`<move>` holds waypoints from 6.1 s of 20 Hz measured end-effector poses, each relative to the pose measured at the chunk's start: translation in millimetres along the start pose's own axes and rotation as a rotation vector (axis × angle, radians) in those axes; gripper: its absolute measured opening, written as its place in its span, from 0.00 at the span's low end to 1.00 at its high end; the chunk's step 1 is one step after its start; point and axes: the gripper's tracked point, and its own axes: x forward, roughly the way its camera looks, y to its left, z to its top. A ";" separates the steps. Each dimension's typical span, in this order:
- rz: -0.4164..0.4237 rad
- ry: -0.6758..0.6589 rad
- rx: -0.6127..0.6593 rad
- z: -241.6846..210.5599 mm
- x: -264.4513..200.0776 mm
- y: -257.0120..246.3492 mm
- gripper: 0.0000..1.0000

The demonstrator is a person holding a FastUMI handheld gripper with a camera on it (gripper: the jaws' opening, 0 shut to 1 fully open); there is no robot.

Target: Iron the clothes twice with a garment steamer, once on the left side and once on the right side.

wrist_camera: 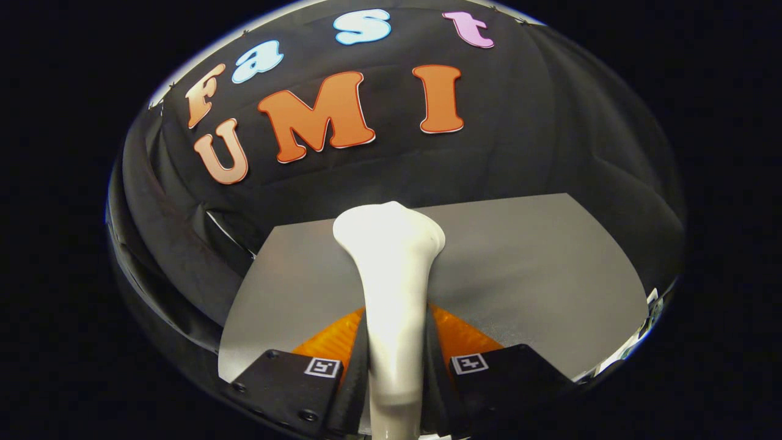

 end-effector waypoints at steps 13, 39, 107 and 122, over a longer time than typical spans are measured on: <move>-0.035 -0.070 0.013 13.9 -18.0 -0.6 0.43; -0.010 -0.273 0.145 -26.6 -172.4 101.6 0.43; -0.030 0.002 -0.042 -181.5 -83.2 339.3 0.43; -0.046 0.164 -0.077 -265.4 -45.2 322.3 0.43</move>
